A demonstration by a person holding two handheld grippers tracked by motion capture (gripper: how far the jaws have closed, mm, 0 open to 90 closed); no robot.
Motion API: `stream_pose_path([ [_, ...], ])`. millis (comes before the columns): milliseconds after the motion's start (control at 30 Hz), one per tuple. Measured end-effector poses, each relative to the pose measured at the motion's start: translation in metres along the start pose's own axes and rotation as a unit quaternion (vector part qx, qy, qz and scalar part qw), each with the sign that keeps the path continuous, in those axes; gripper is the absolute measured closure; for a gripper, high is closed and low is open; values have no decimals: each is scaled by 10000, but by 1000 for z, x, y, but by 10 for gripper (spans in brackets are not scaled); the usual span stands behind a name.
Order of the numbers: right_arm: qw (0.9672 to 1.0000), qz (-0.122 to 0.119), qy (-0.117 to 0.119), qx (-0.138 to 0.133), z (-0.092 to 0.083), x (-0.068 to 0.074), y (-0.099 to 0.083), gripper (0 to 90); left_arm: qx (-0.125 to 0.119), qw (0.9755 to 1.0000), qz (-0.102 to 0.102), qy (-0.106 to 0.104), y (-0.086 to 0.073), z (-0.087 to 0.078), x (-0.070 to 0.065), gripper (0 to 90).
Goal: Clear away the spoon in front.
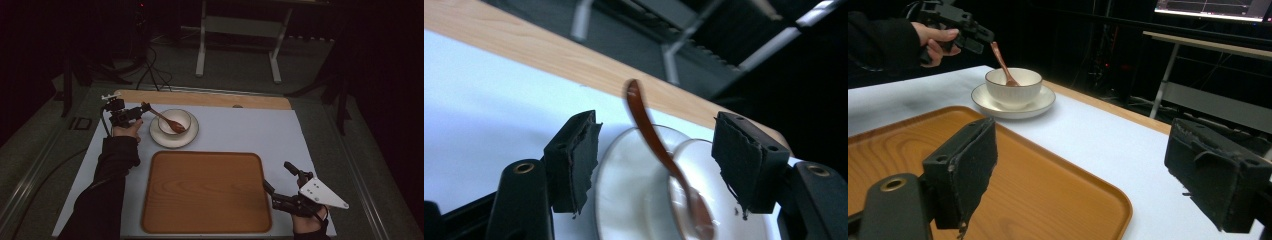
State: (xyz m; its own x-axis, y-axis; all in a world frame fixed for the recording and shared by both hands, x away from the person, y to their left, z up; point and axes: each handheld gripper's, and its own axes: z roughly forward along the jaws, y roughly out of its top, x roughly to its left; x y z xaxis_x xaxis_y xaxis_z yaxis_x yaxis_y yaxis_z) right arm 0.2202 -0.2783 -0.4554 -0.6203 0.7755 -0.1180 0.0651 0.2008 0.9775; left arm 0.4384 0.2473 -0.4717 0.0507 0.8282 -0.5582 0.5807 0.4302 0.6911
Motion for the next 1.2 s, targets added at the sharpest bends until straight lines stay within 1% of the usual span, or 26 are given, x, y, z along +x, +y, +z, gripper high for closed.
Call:
stream_pose_path([
  [67, 10000, 18, 6, 4, 0, 0, 0, 134, 16, 10000, -51, 64, 1, 5, 0, 374],
  [133, 10000, 26, 13, 12, 0, -1, -1, 134, 52, 9998, -142, 121, 1, 9, 1, 405],
  [167, 10000, 32, 25, 18, 0, -1, -1, 134, 62, 9997, -235, 74, 2, 11, 1, 427],
  [200, 10000, 38, 26, 21, 1, -1, -1, 135, 79, 9996, -270, 87, 2, 13, 1, 440],
  [300, 10000, 51, 29, 36, 1, -1, -2, 135, 19, 9995, -316, 62, 5, 17, 0, 495],
  [333, 10000, 57, 38, 37, 1, -2, -2, 135, 33, 9994, -338, 23, 5, 18, 0, 520],
  [367, 10000, 62, 36, 43, 1, -2, -2, 135, 53, 9994, -353, 45, 6, 20, -1, 533],
  [400, 10000, 67, 41, 47, 1, -2, -2, 135, 37, 9991, -418, 79, 6, 21, -1, 547],
  [433, 10000, 67, 42, 45, 2, -3, -2, 135, 57, 9988, -481, 56, 6, 22, -1, 568],
  [500, 10000, 77, 39, 50, 1, -3, -3, 135, 68, 9987, -502, 96, 5, 24, -1, 576],
  [533, 9999, 85, 41, 48, 1, -3, -3, 135, 79, 9985, -547, 45, 5, 26, 0, 586],
  [567, 9999, 86, 45, 49, 1, -3, -3, 136, 82, 9983, -570, 60, 5, 26, 0, 586],
  [633, 9999, 80, 46, 58, 1, -4, -3, 136, 85, 9982, -586, 47, 4, 28, 0, 619],
  [667, 9999, 85, 44, 60, 1, -4, -3, 136, 58, 9982, -588, 106, 3, 28, 0, 630],
  [733, 9999, 90, 42, 61, 1, -4, -3, 136, 66, 9981, -610, 77, 3, 28, 0, 686],
  [767, 9999, 88, 39, 59, 1, -4, -3, 136, 66, 9981, -610, 77, 3, 28, 0, 686],
  [800, 9999, 81, 39, 52, 1, -4, -3, 136, 4, 9980, -627, 105, 3, 26, -1, 751],
  [833, 9999, 81, 38, 56, 1, -4, -3, 137, 4, 9981, -598, 159, 3, 25, -2, 769],
  [867, 9999, 84, 38, 59, 2, -4, -3, 137, 4, 9981, -598, 159, 3, 25, -2, 781],
  [900, 9999, 89, 45, 57, 2, -4, -3, 137, -2, 9977, -668, 151, 4, 25, -2, 792],
  [933, 9999, 89, 45, 57, 2, -4, -3, 137, -2, 9977, -668, 151, 4, 25, -2, 797],
  [967, 9999, 78, 36, 54, 2, -4, -2, 137, -27, 9969, -782, 119, 4, 25, -3, 804],
  [1033, 10000, 68, 34, 51, 2, -4, -2, 137, -34, 9970, -765, 117, 5, 24, -4, 815],
  [1100, 10000, 72, 36, 56, 2, -4, -2, 137, -135, 9974, -697, 105, 9, 21, -10, 830],
  [1167, 10000, 72, 30, 47, 2, -4, -2, 137, -151, 9975, -681, 109, 10, 20, -12, 836],
  [1200, 10000, 72, 30, 47, 2, -4, -2, 137, -160, 9977, -638, 151, 11, 19, -15, 836],
])
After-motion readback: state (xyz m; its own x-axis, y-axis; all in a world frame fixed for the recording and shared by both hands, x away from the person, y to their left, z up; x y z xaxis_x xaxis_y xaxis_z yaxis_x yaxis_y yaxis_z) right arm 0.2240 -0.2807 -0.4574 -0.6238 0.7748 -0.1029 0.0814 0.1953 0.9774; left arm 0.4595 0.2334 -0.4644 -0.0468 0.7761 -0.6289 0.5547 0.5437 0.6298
